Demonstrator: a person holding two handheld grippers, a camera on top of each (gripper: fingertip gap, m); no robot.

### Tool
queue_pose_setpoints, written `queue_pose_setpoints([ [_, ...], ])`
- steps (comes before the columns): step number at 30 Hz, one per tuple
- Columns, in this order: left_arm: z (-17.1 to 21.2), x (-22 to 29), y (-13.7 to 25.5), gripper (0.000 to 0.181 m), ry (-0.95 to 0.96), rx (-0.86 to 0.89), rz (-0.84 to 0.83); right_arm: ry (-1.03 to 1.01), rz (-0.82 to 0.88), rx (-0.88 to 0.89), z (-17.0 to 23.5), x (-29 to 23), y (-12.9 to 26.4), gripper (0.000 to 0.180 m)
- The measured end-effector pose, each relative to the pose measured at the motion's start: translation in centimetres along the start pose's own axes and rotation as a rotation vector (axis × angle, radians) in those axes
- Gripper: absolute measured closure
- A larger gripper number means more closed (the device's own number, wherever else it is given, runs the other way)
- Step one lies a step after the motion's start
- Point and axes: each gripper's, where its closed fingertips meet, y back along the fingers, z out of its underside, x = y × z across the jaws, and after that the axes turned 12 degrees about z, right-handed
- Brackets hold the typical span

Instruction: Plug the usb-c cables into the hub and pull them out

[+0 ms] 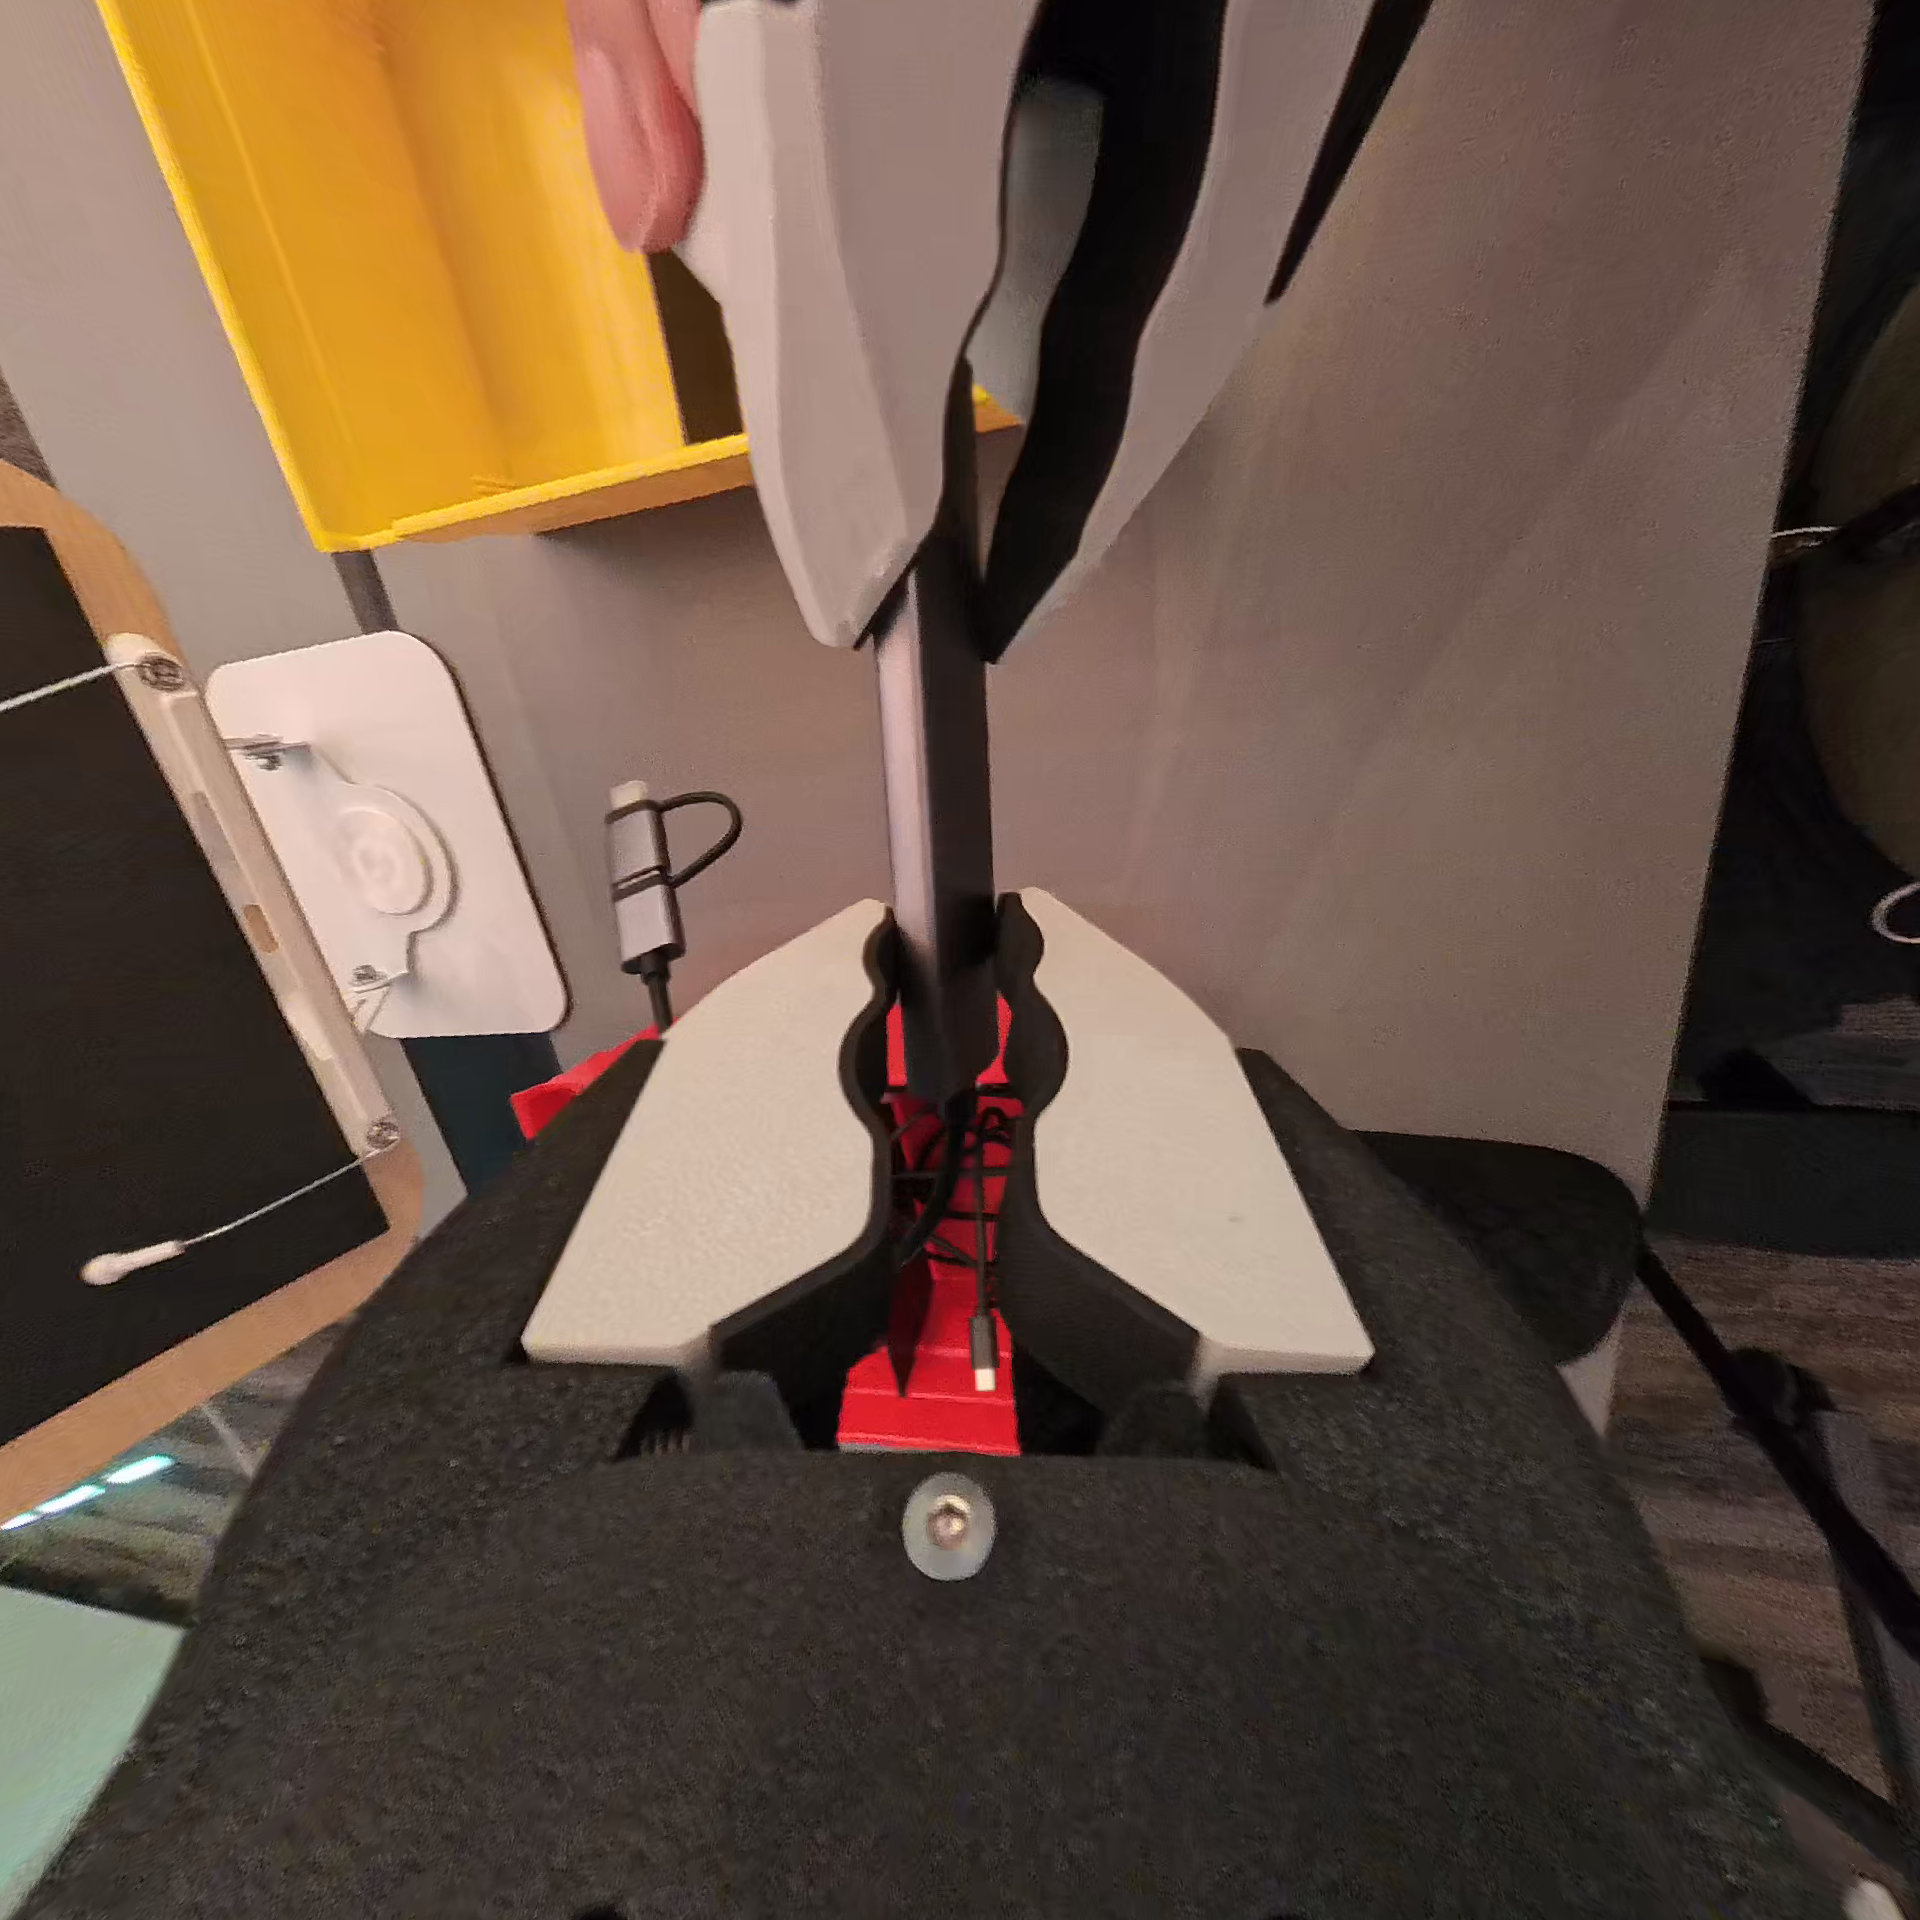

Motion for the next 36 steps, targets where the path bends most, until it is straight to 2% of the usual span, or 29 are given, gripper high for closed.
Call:
queue_pose_setpoints([
  [5,0.3,-1.7,-0.1,0.149,0.054,0.151,-0.1,-0.461,-0.133,-0.032,1.2,0.7,-0.5,0.157],
  [7,0.9,-2.9,-0.4,0.136,0.079,0.231,-0.183,-0.625,-0.206,-0.053,1.9,0.5,-0.7,0.158],
  [9,0.7,-3.5,-1.1,0.139,0.114,0.359,-0.214,-0.775,-0.277,-0.055,2.4,0.2,-0.9,0.158],
  [11,-0.1,-3.2,-2.0,0.151,0.123,0.503,-0.19,-0.814,-0.328,-0.042,3.0,-0.3,-0.9,0.158],
  [16,-0.9,-2.9,-4.2,0.156,0.146,0.695,-0.142,-0.804,-0.38,-0.074,4.0,-0.3,-0.2,0.156],
  [18,-1.1,-3.3,-4.6,0.157,0.187,0.744,-0.138,-0.723,-0.267,-0.123,5.4,2.1,1.2,0.153],
  [20,-0.5,-4.5,-5.0,0.157,0.245,0.748,-0.2,-0.649,-0.04,-0.267,8.9,6.3,3.7,0.146],
  [22,0.1,-5.6,-5.6,0.157,0.32,0.742,-0.25,-0.631,0.175,-0.537,14.8,9.7,7.8,0.141],
  [24,0.3,-6.3,-6.3,0.157,0.368,0.749,-0.27,-0.729,0.325,-0.837,21.1,10.7,12.3,0.135],
  [25,0.5,-6.9,-6.6,0.157,0.404,0.748,-0.279,-0.805,0.354,-0.953,23.5,10.2,13.8,0.132],
  [26,0.8,-7.4,-7.1,0.157,0.441,0.733,-0.282,-0.881,0.382,-1.031,25.4,9.7,14.6,0.141],
  [27,1.0,-7.8,-7.7,0.157,0.468,0.718,-0.283,-0.928,0.392,-1.058,26.7,9.4,14.6,0.155],
  [28,1.2,-8.2,-8.4,0.157,0.489,0.695,-0.276,-0.941,0.416,-1.049,27.5,9.4,14.1,0.157],
  [29,1.4,-8.4,-9.1,0.157,0.498,0.662,-0.275,-0.929,0.454,-1.081,28.6,9.3,14.0,0.156],
  [32,2.1,-9.1,-11.3,0.157,0.51,0.555,-0.256,-0.885,0.413,-1.307,31.3,6.7,15.0,0.14],
  [33,2.6,-9.4,-11.8,0.157,0.534,0.51,-0.256,-0.862,0.458,-1.292,31.4,7.3,14.7,0.146],
  [36,3.6,-9.7,-13.3,0.157,0.602,0.424,-0.232,-0.795,0.469,-1.417,32.4,6.9,15.8,0.141],
])
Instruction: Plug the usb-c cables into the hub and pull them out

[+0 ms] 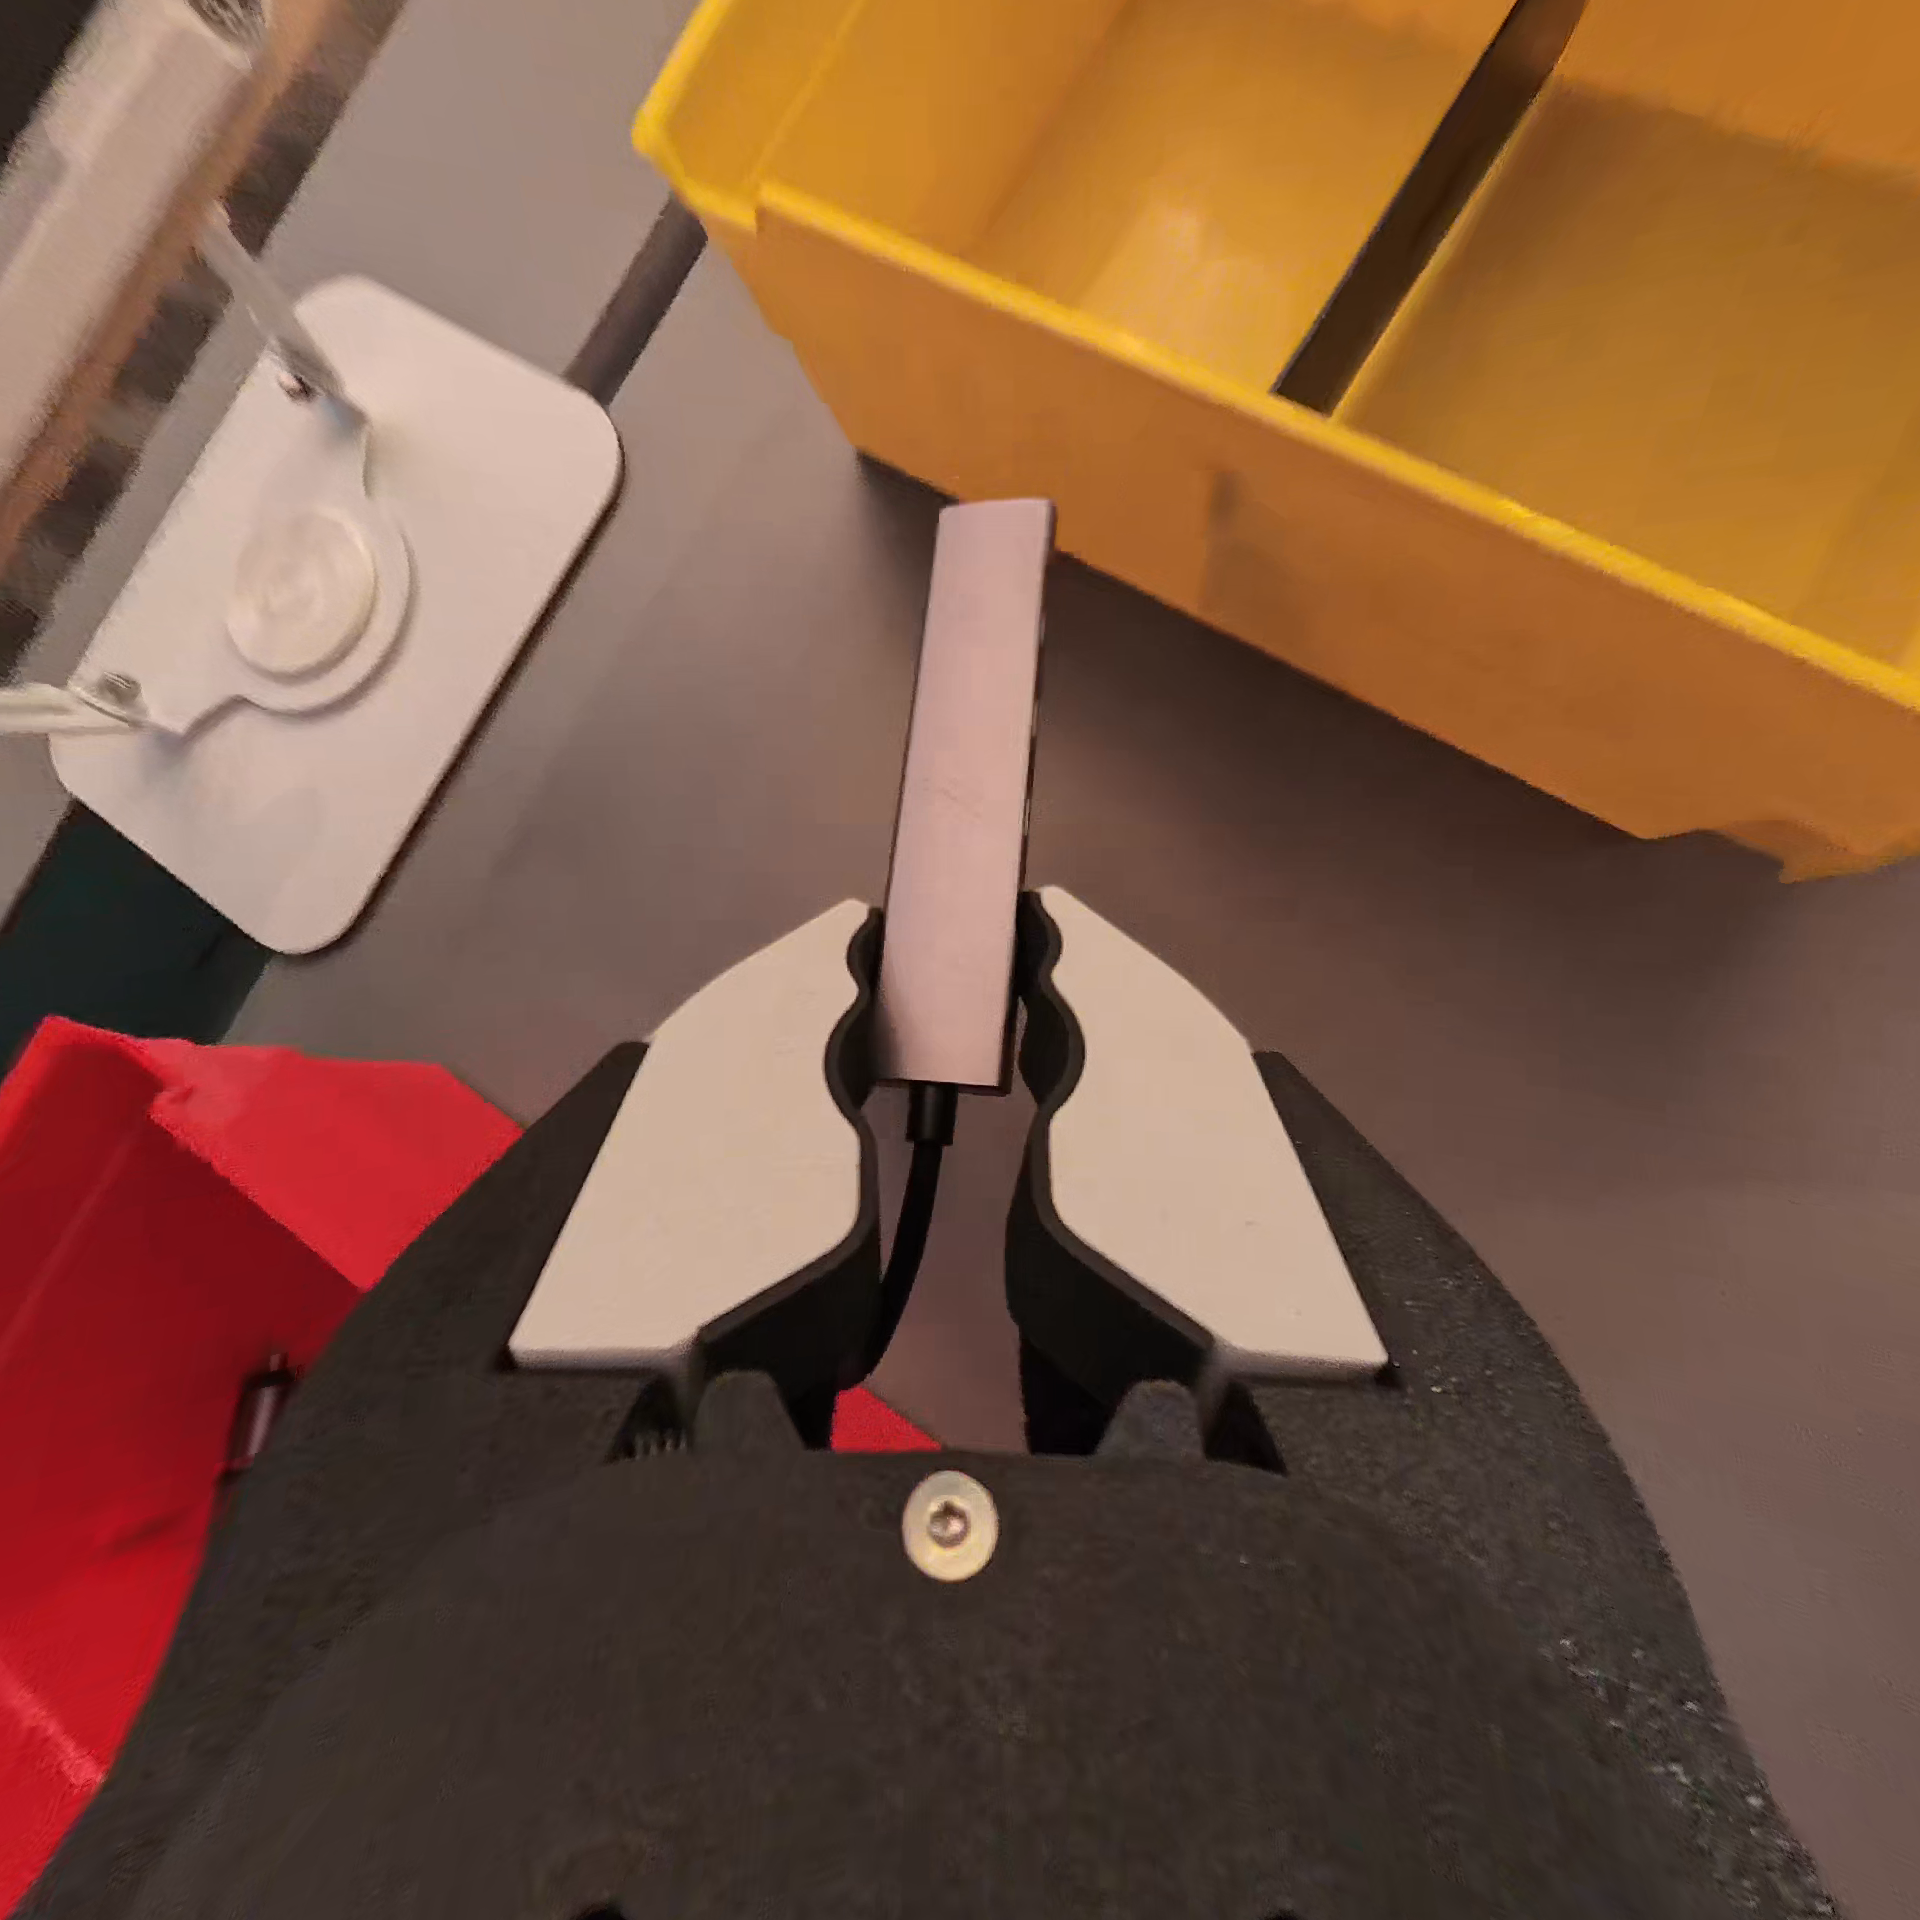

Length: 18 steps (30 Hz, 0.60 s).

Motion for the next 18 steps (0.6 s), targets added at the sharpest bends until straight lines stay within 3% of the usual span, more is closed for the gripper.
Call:
queue_pose_setpoints([
  [3,0.6,0.4,-1.1,0.157,0.014,-0.034,0.032,0.005,0.013,-0.041,0.7,0.1,-0.5,0.139],
  [5,0.7,0.8,-1.8,0.157,0.044,-0.037,0.064,0.037,-0.033,-0.129,2.3,-0.6,-1.1,0.162],
  [7,0.5,1.0,-2.5,0.157,0.075,-0.034,0.075,-0.009,-0.098,-0.14,2.4,-0.9,-1.4,0.168],
  [18,1.9,0.2,-8.8,0.157,0.184,-0.109,-0.002,-0.174,-0.112,-0.177,5.0,4.5,-2.0,0.171],
])
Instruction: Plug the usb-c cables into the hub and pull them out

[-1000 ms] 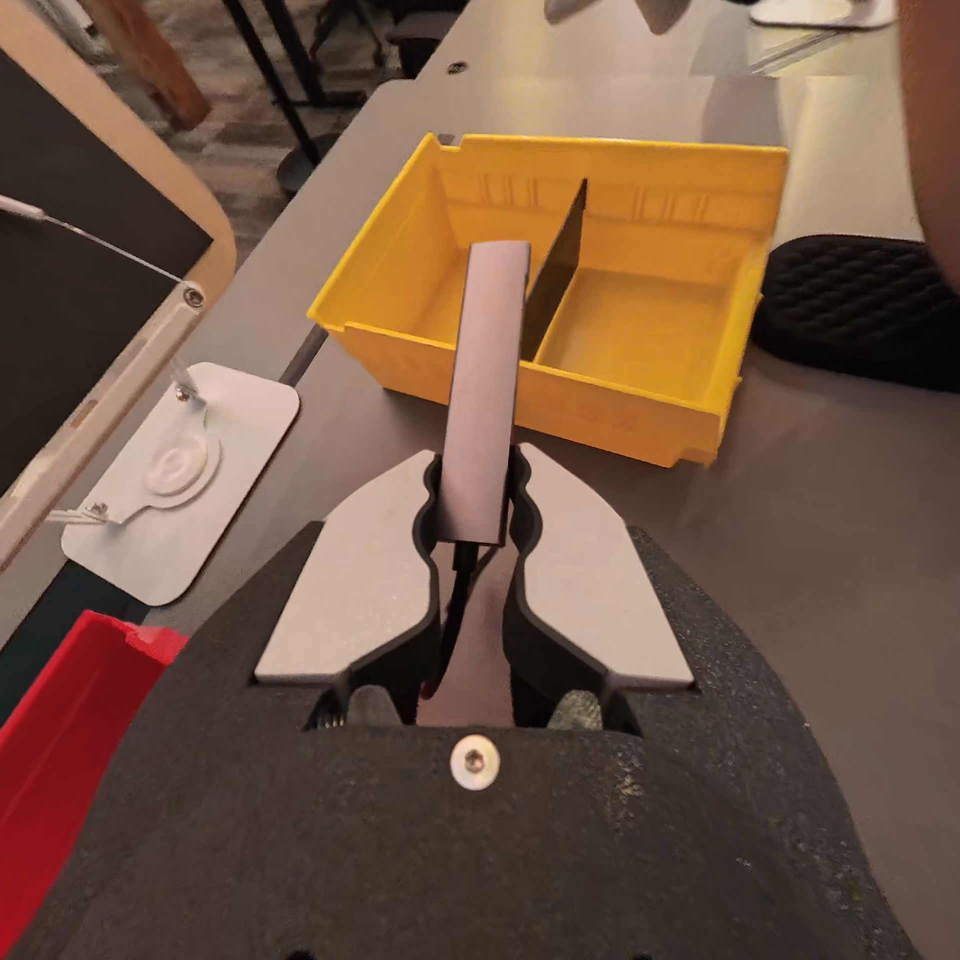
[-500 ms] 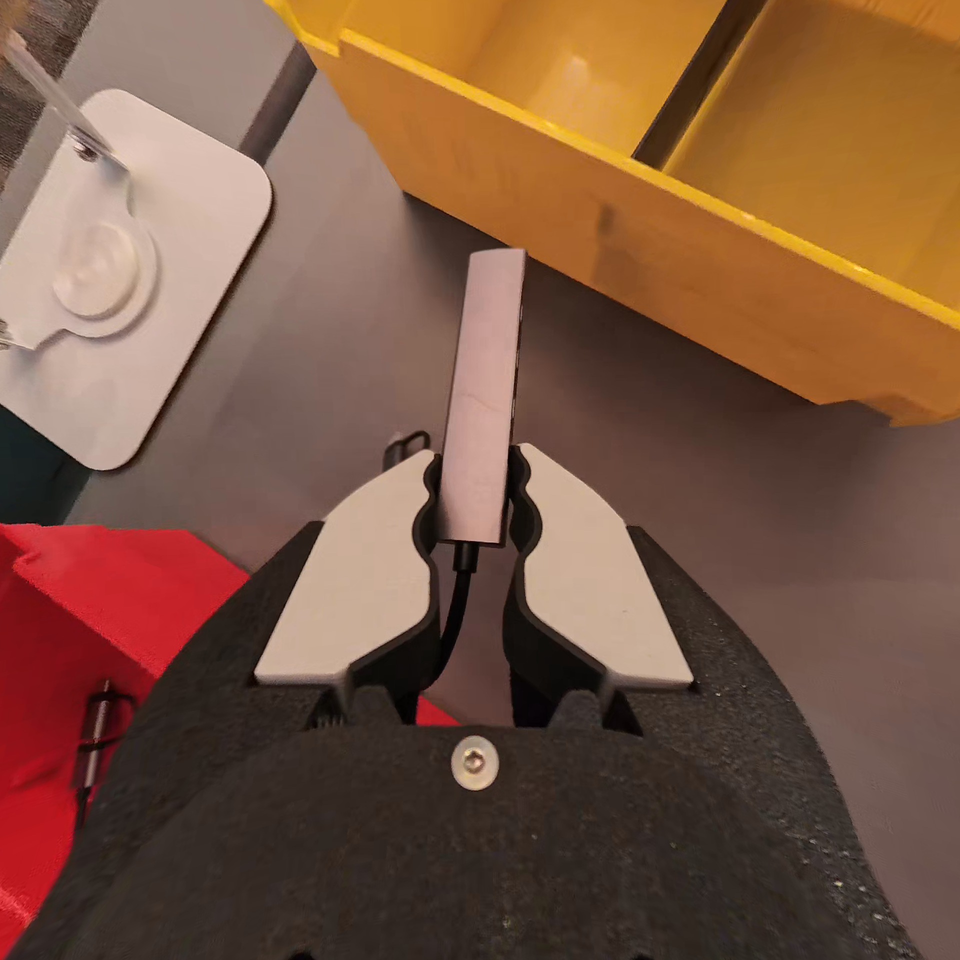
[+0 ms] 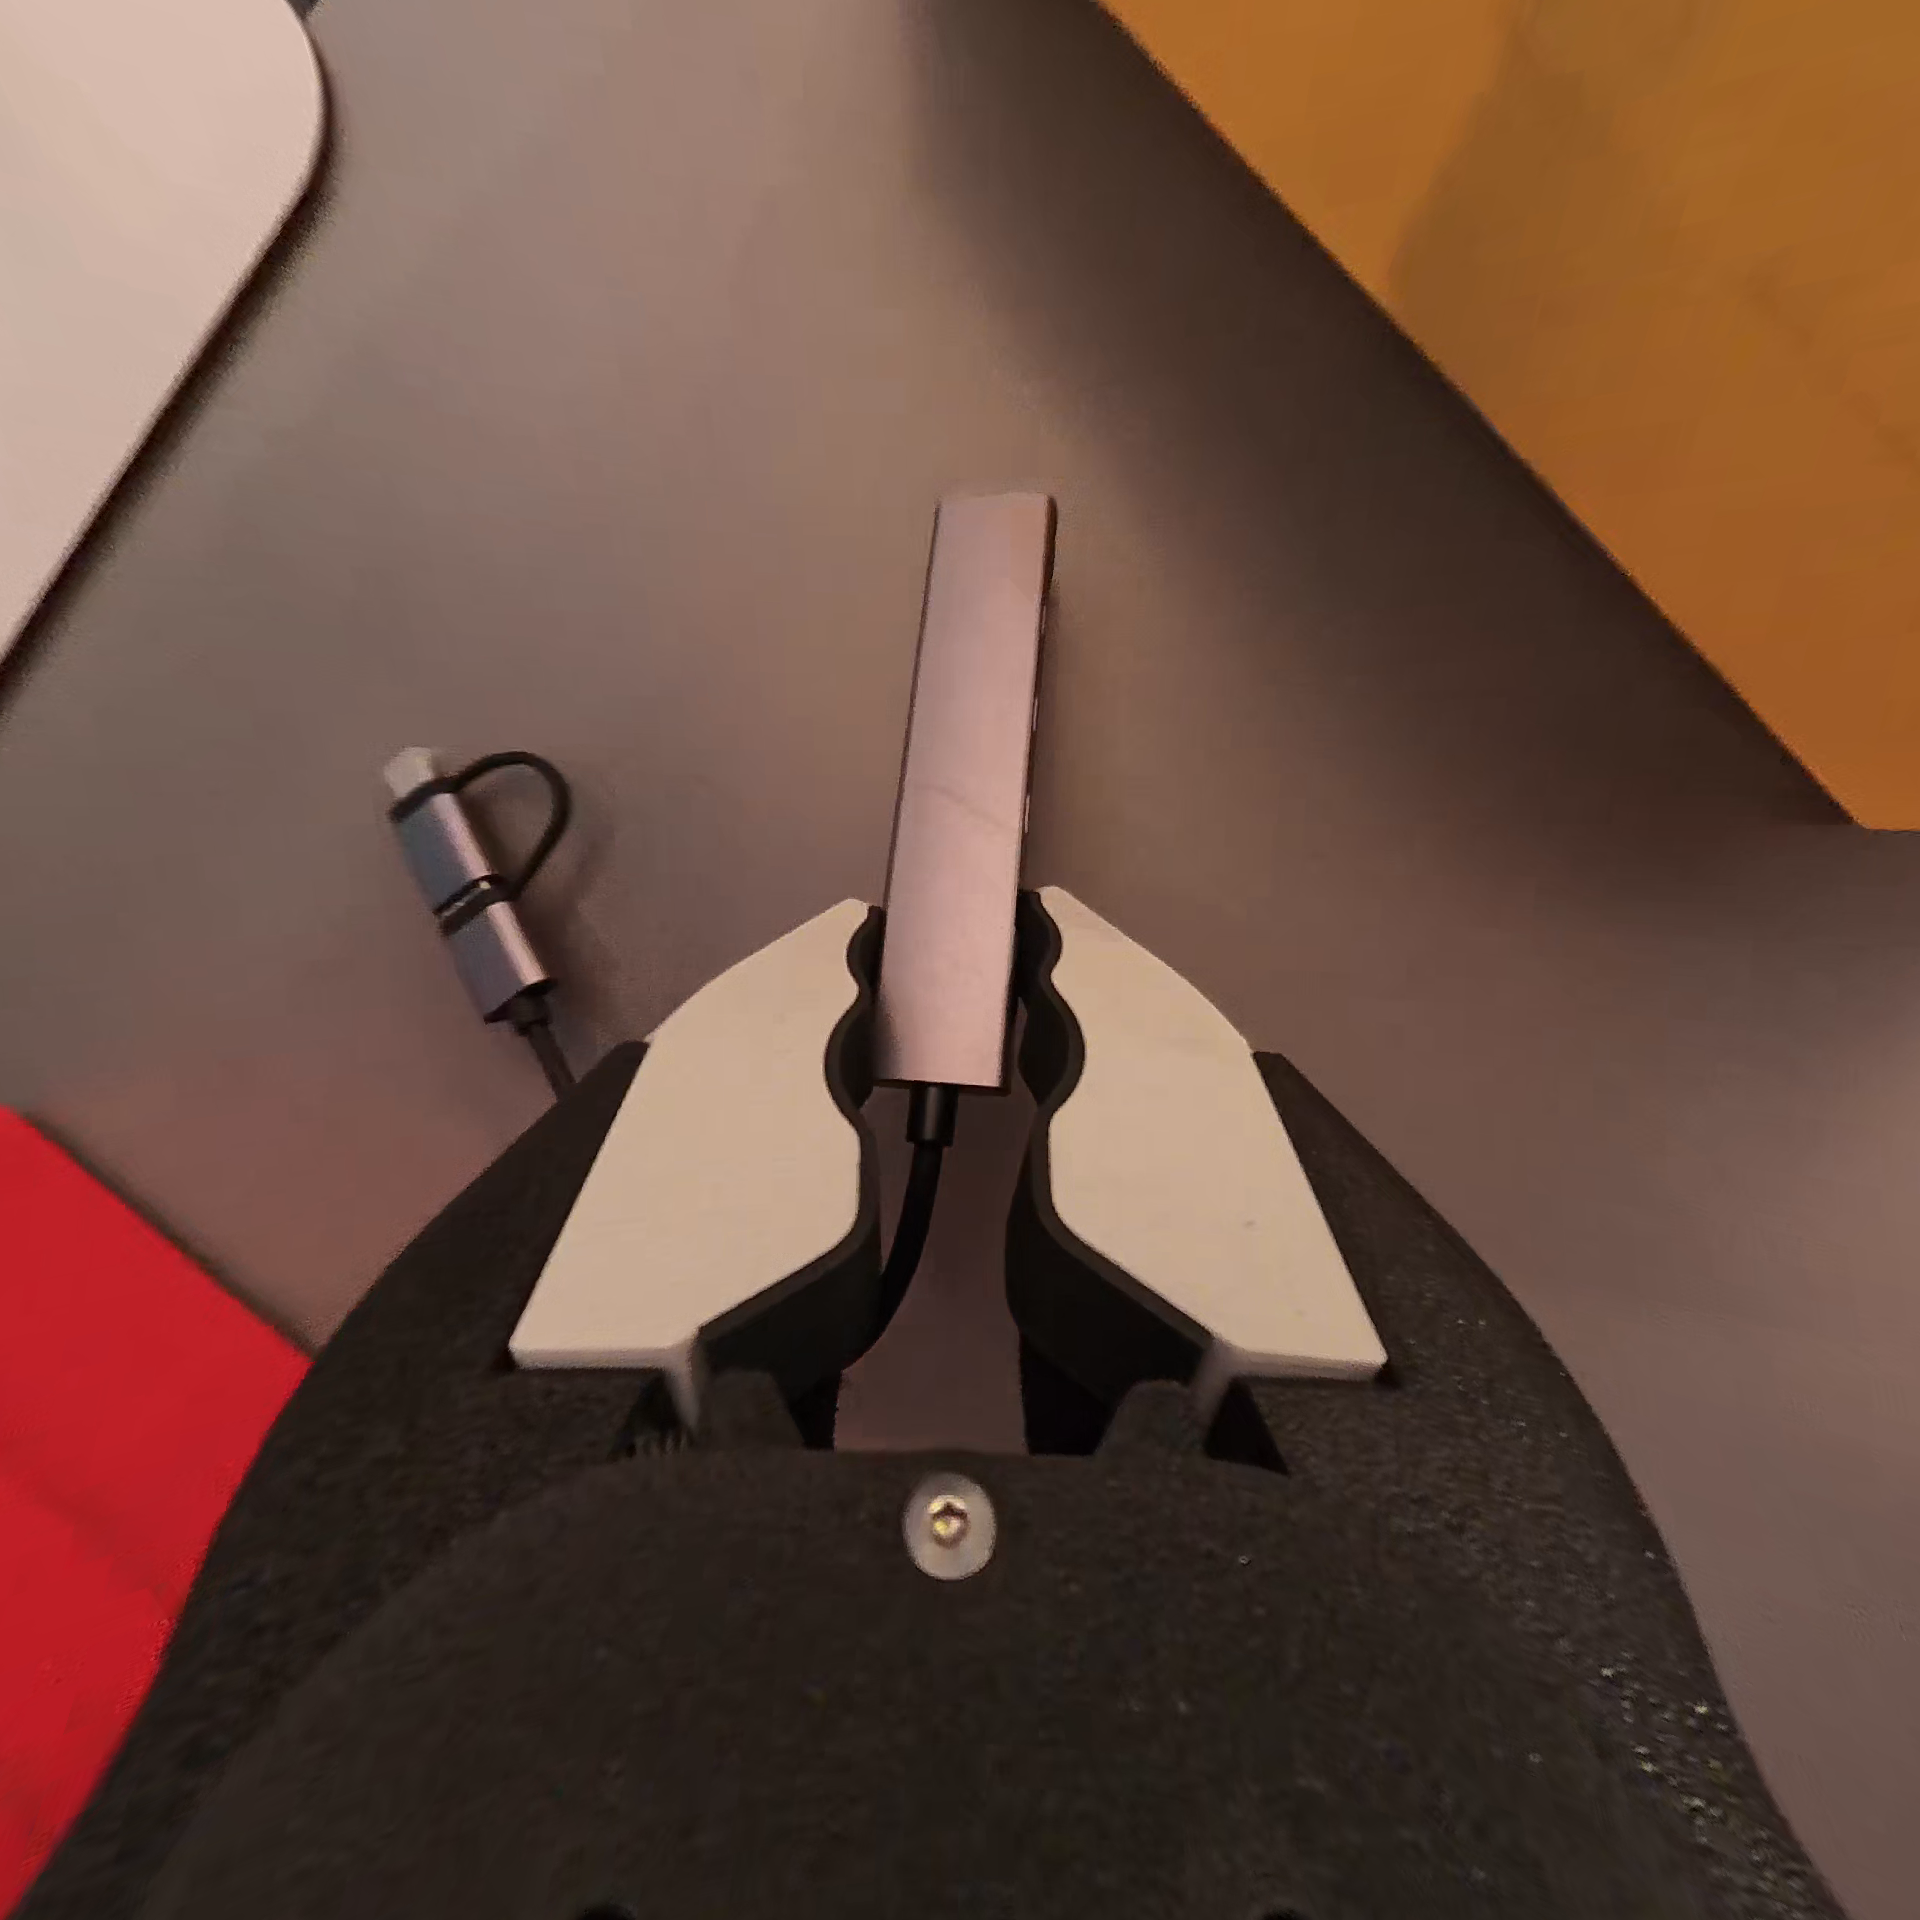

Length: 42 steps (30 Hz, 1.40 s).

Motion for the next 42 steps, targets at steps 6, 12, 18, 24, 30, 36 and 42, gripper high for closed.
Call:
queue_pose_setpoints([
  [6,0.0,-0.2,-1.5,0.157,0.035,0.034,0.008,0.036,-0.018,0.048,-0.6,0.0,0.3,0.161],
  [12,-0.5,0.5,-0.7,0.139,0.103,0.088,0.073,0.049,0.01,0.104,-1.3,0.8,1.6,0.146],
  [18,-2.1,0.5,9.4,0.139,-0.02,0.185,-0.093,0.063,0.063,0.304,-3.9,1.0,6.2,0.143],
  [24,9.0,-3.9,23.5,0.128,0.064,0.184,-0.21,0.163,0.073,0.458,-5.8,-1.9,10.2,0.143],
  [30,14.5,-7.5,25.5,0.142,0.583,0.481,0.163,0.285,0.171,0.473,-6.2,-3.6,10.6,0.143],
  [36,16.5,-9.5,24.3,0.131,0.684,0.43,0.119,0.325,0.194,0.446,-5.9,-4.5,10.2,0.143],
  [42,18.0,-9.6,22.3,0.13,0.741,0.271,0.087,0.36,0.201,0.425,-5.6,-4.8,9.8,0.143],
])
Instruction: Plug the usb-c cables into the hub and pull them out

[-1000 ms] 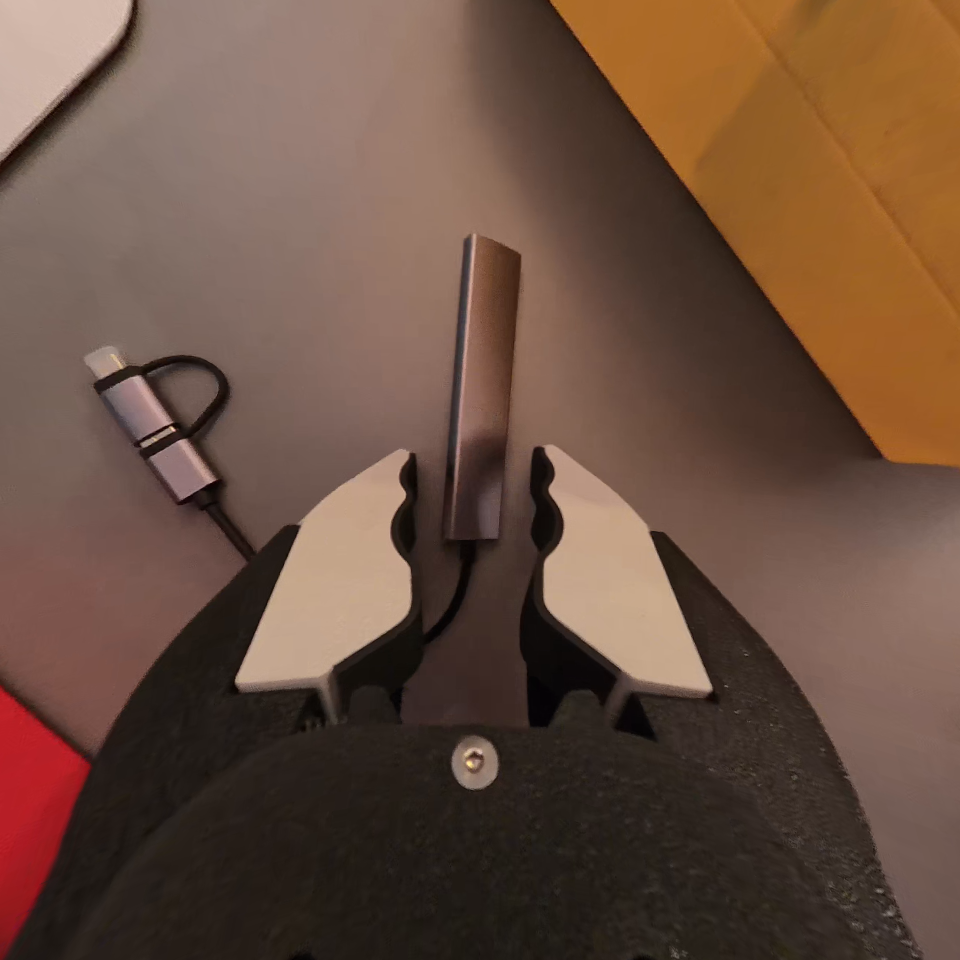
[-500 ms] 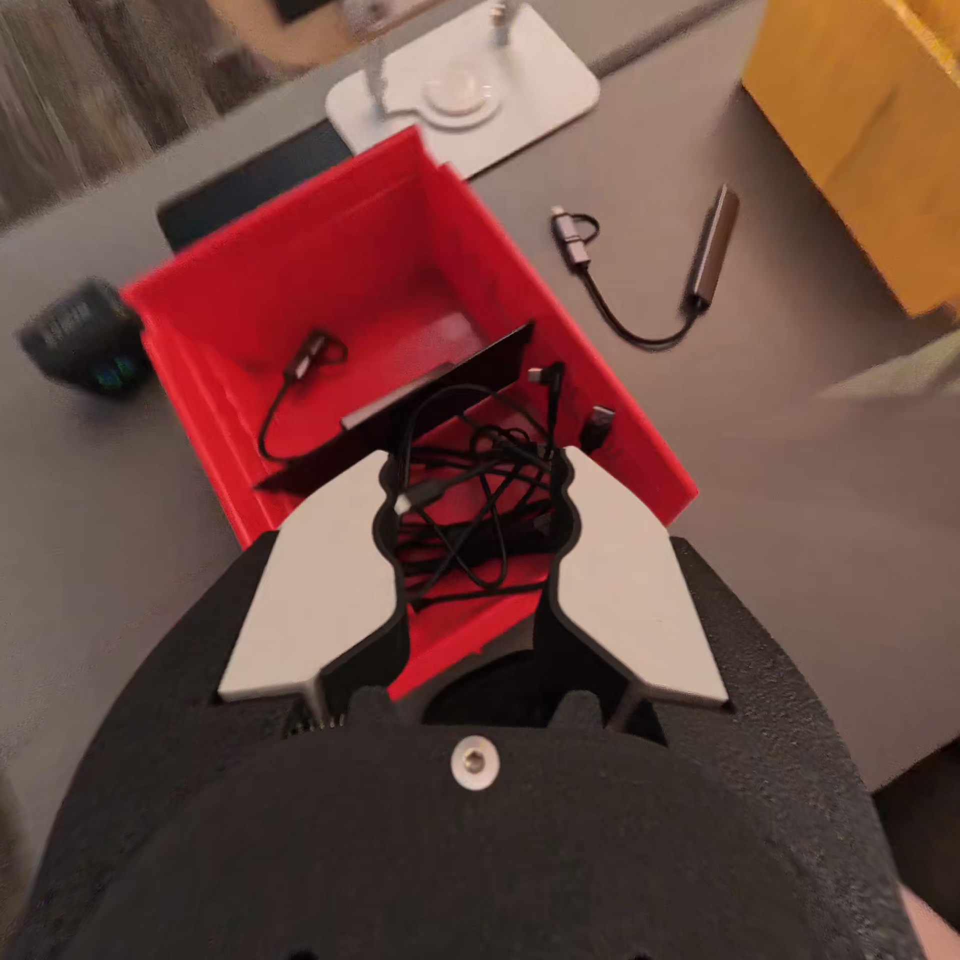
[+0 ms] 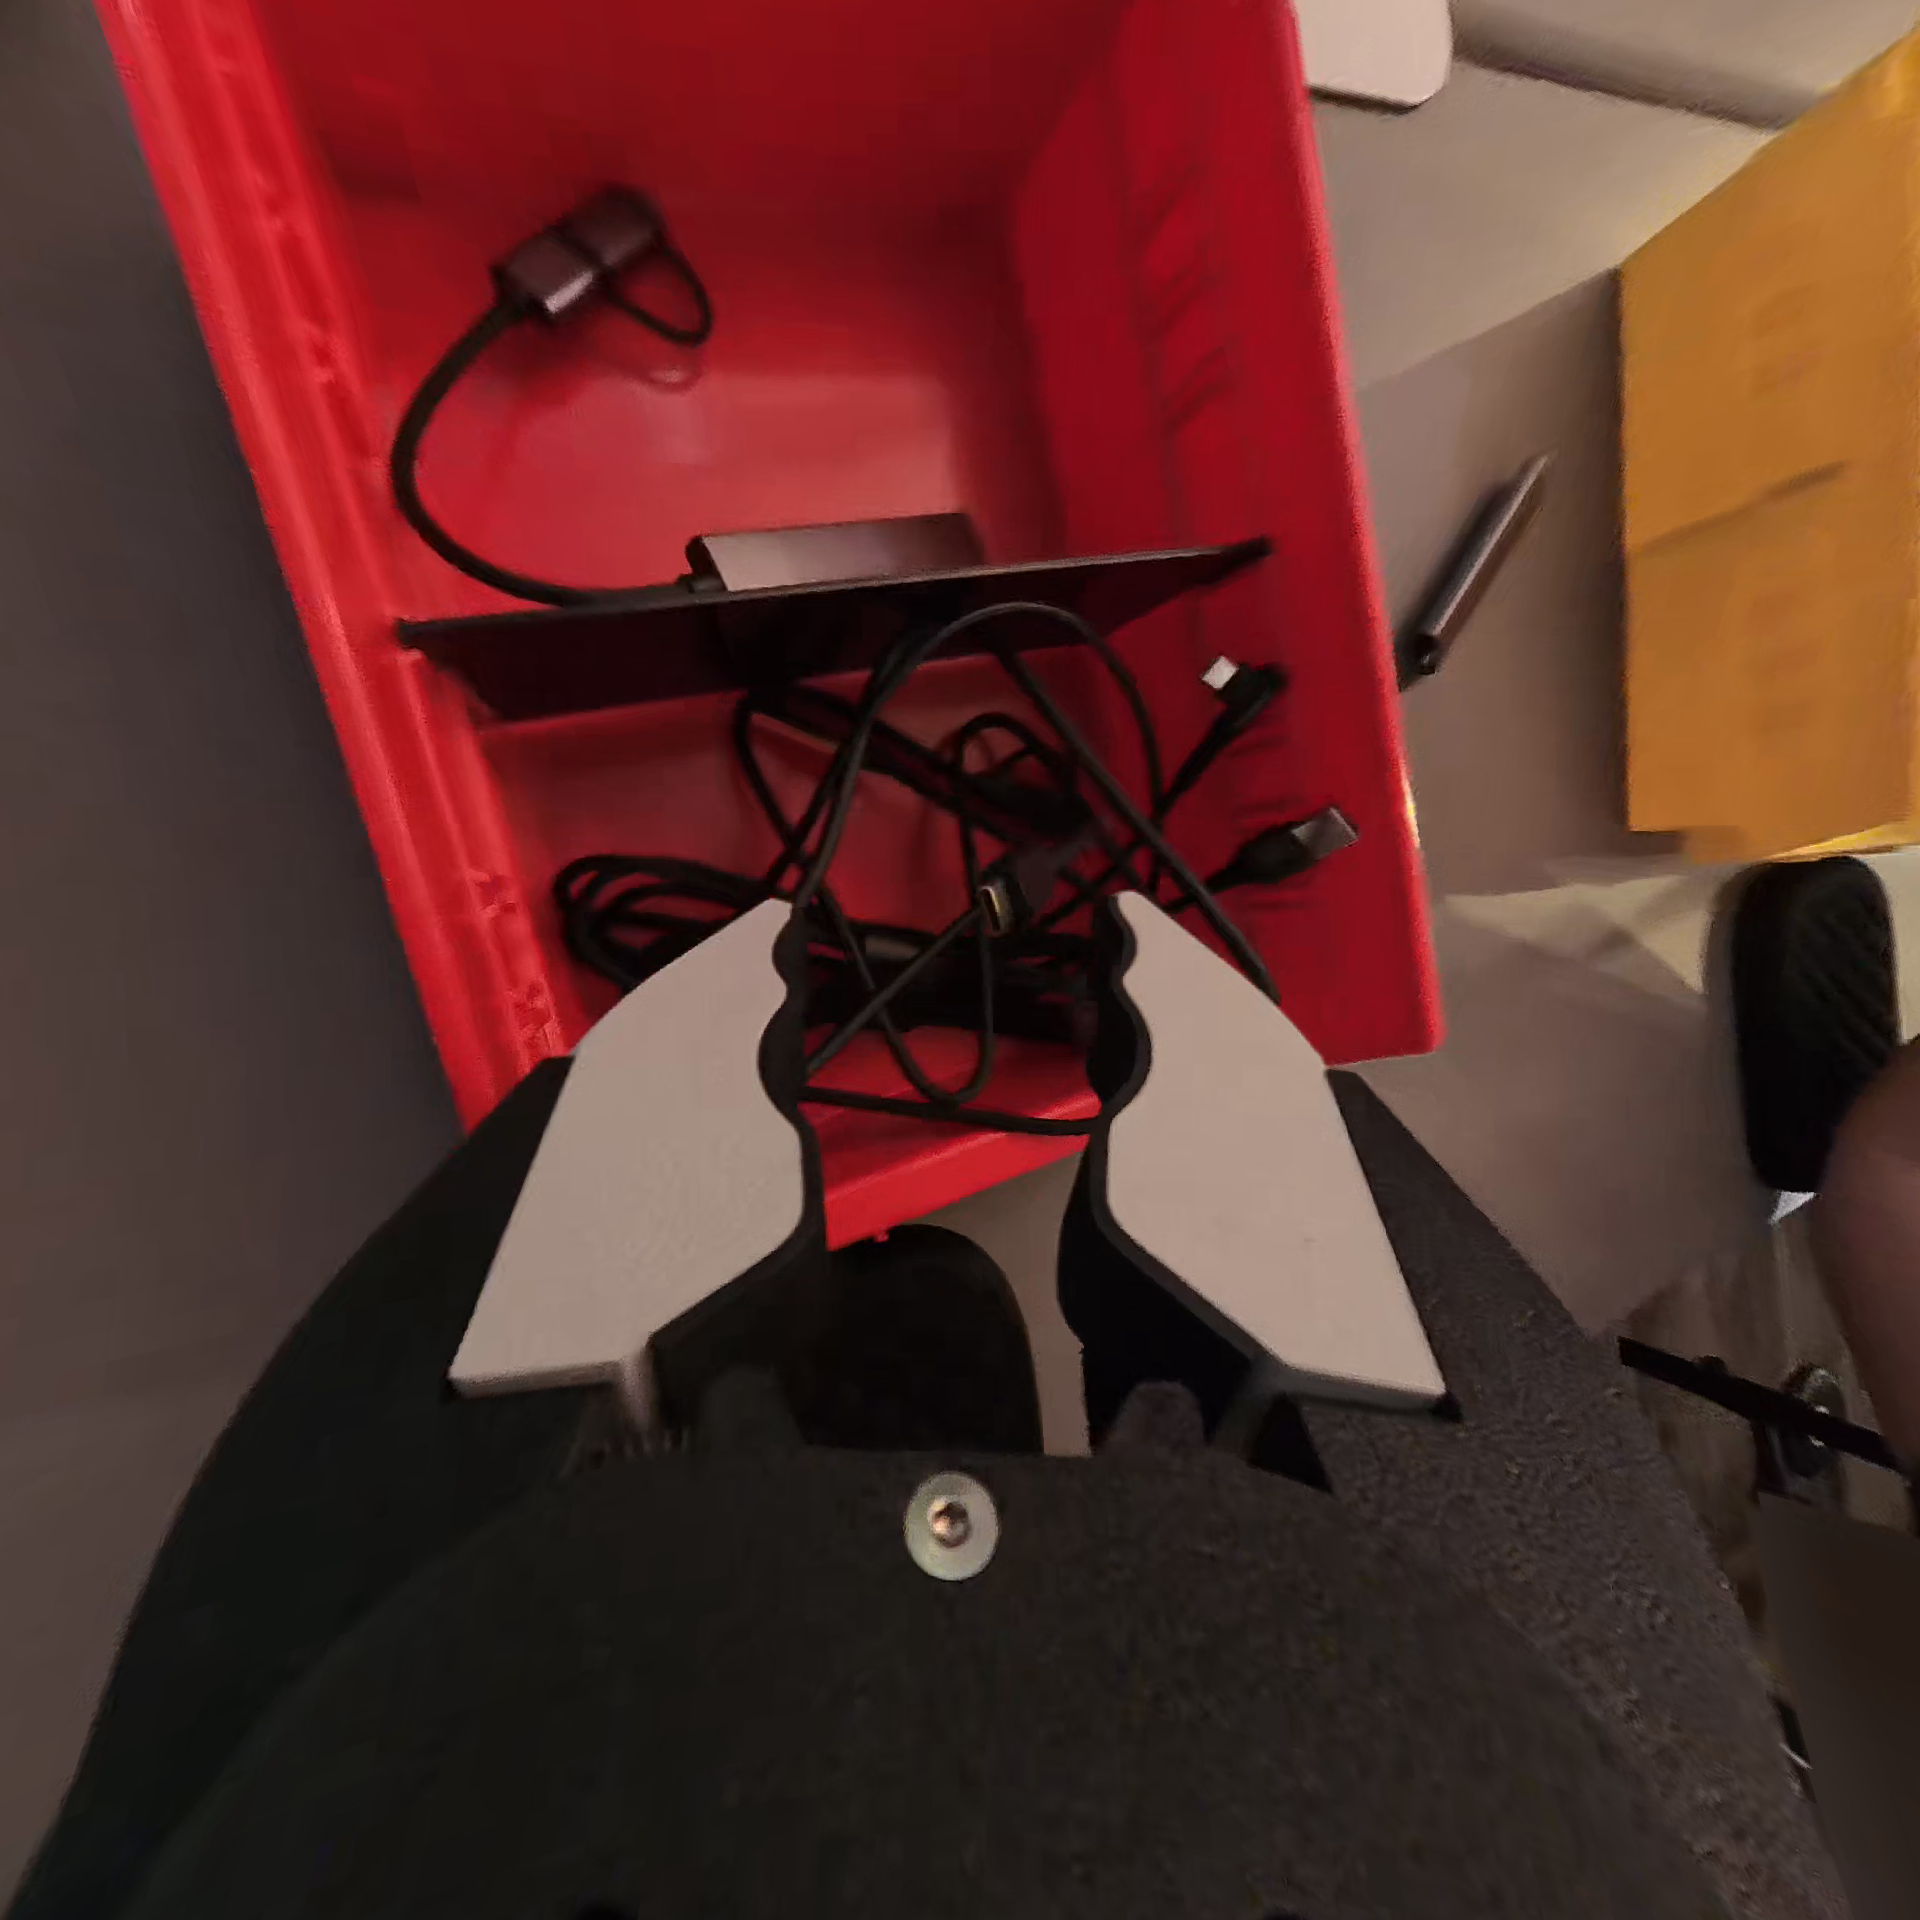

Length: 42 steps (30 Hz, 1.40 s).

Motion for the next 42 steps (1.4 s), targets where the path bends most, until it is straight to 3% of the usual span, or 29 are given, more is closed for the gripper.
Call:
queue_pose_setpoints([
  [3,-0.2,0.9,-1.3,0.141,-0.006,-0.023,0.092,0.004,-0.006,-0.007,0.2,0.0,-0.2,0.143],
  [5,0.2,0.9,-2.1,0.169,0.011,-0.063,0.116,0.006,-0.001,-0.014,0.4,0.1,-0.3,0.143],
  [9,-0.2,1.6,-1.1,0.173,0.011,-0.033,0.157,0.011,-0.003,-0.011,0.5,0.3,-0.2,0.143],
  [18,-4.4,8.9,10.4,0.174,-0.282,0.519,0.113,0.043,0.042,0.045,-1.1,0.0,0.2,0.143],
  [23,-5.3,13.3,14.5,0.174,-0.415,0.759,0.219,0.062,0.069,0.301,-6.4,-2.3,3.2,0.143],
  [25,-5.4,14.6,16.0,0.174,-0.448,0.842,0.272,0.052,-0.024,0.438,-9.1,-5.4,5.6,0.143],
  [27,-5.6,15.4,17.0,0.174,-0.464,0.913,0.323,0.06,-0.235,0.59,-11.4,-10.6,9.1,0.144],
  [31,-5.8,16.0,16.1,0.174,-0.478,0.878,0.372,0.123,-0.581,0.801,-13.3,-20.7,15.8,0.144],
  [37,-6.2,16.0,14.8,0.174,-0.483,0.839,0.411,0.227,-0.94,0.922,-11.5,-33.2,22.7,0.137],
  [42,-6.4,15.9,15.1,0.174,-0.48,0.851,0.473,0.145,-1.022,0.91,-13.9,-37.7,25.2,0.141],
])
